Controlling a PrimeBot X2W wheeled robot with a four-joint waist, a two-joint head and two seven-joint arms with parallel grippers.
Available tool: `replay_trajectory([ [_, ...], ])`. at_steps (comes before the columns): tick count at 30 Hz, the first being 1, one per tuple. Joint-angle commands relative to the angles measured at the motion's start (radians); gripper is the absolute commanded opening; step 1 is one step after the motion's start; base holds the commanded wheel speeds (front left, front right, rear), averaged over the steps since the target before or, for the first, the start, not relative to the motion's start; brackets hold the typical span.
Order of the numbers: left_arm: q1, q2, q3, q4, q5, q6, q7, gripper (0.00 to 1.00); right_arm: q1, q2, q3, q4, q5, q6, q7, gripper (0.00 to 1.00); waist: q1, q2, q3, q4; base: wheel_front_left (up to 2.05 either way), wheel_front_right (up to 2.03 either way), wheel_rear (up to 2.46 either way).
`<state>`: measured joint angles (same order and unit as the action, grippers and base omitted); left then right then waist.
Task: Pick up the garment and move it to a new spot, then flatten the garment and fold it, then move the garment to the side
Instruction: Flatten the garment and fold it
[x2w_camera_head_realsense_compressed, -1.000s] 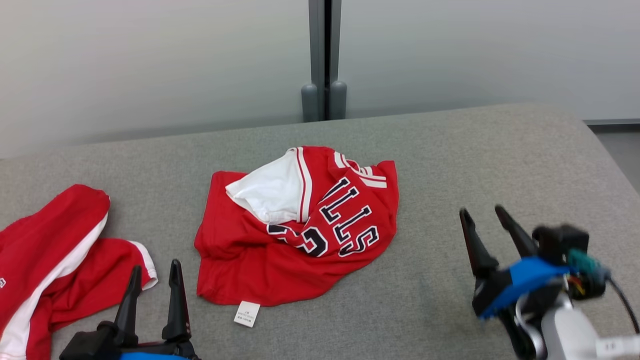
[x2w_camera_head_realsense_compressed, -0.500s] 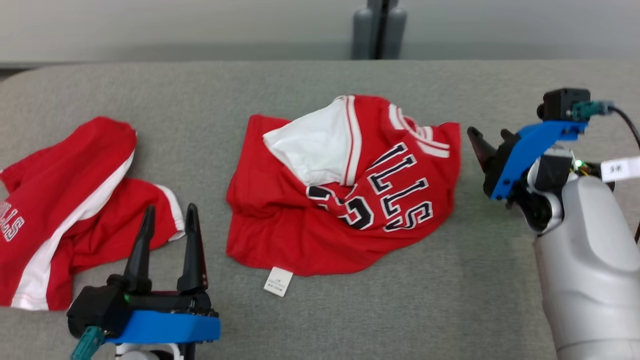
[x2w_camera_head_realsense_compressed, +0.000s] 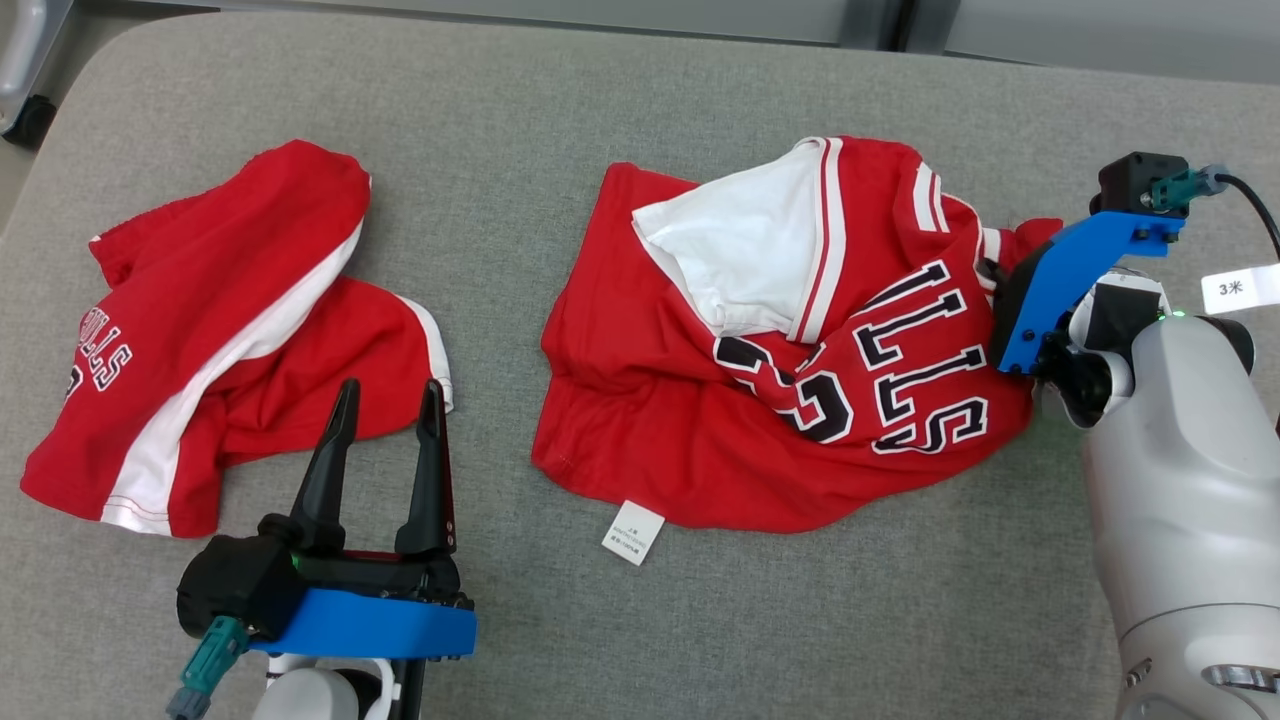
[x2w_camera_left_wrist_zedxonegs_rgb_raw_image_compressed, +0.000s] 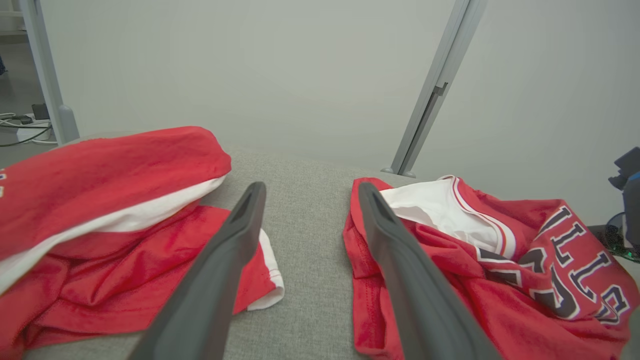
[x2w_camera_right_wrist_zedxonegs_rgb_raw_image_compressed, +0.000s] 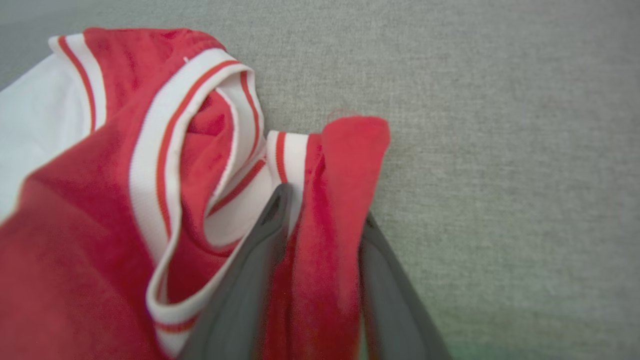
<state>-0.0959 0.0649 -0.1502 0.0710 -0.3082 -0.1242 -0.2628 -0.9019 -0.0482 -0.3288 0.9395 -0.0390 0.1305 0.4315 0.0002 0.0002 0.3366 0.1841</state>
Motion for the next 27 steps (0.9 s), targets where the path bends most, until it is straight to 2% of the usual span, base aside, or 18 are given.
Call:
replay_trajectory([
  [1,-0.011,-0.001,0.000,0.007,-0.006,-0.007,-0.003,1.00,-0.016,-0.005,-0.006,0.016,-0.020,0.000,-0.020,0.00,-0.0002,-0.0002,-0.005,-0.002,0.00,0.00,0.00],
  [4,-0.008,-0.001,0.007,0.013,-0.005,-0.008,-0.003,1.00,-0.036,-0.004,0.033,0.017,-0.013,0.000,-0.097,0.00,-0.0002,-0.0002,-0.023,-0.008,0.00,0.00,0.00],
  [5,-0.004,0.002,0.008,0.018,-0.008,-0.008,-0.003,1.00,-0.037,-0.003,0.090,0.016,0.012,0.000,-0.148,0.00,-0.0002,-0.0002,-0.041,-0.015,0.00,0.00,0.00],
  [7,0.010,0.007,0.019,0.021,-0.012,-0.008,-0.003,1.00,-0.034,-0.005,0.174,0.010,0.067,0.000,-0.182,0.00,-0.0002,-0.0002,-0.062,-0.035,0.00,0.00,0.00],
  [9,0.022,0.014,0.029,0.023,-0.015,-0.008,-0.003,1.00,-0.018,-0.005,0.268,-0.031,0.119,0.000,-0.216,0.00,-0.0002,-0.0002,-0.084,-0.056,0.00,0.00,0.00],
  [12,0.035,0.019,0.037,0.023,-0.014,-0.007,-0.003,1.00,0.043,-0.005,0.344,-0.128,0.163,0.000,-0.244,0.00,-0.0002,-0.0002,-0.118,-0.080,0.00,0.00,0.00],
  [15,0.055,0.020,0.050,0.023,-0.015,-0.007,-0.003,1.00,0.119,-0.005,0.377,-0.278,0.190,0.000,-0.238,0.00,-0.0002,-0.0002,-0.152,-0.102,0.00,0.00,0.00],
  [18,0.073,0.020,0.061,0.024,-0.016,-0.007,-0.003,1.00,0.247,-0.004,0.384,-0.462,0.219,0.000,-0.185,0.00,-0.0002,-0.0002,-0.181,-0.121,0.00,0.00,0.00],
  [27,0.105,0.012,0.075,0.007,-0.019,-0.008,-0.003,1.00,0.685,-0.004,0.330,-1.055,0.320,0.000,0.073,0.00,-0.0002,-0.0002,-0.213,-0.153,0.00,0.00,0.00],
])
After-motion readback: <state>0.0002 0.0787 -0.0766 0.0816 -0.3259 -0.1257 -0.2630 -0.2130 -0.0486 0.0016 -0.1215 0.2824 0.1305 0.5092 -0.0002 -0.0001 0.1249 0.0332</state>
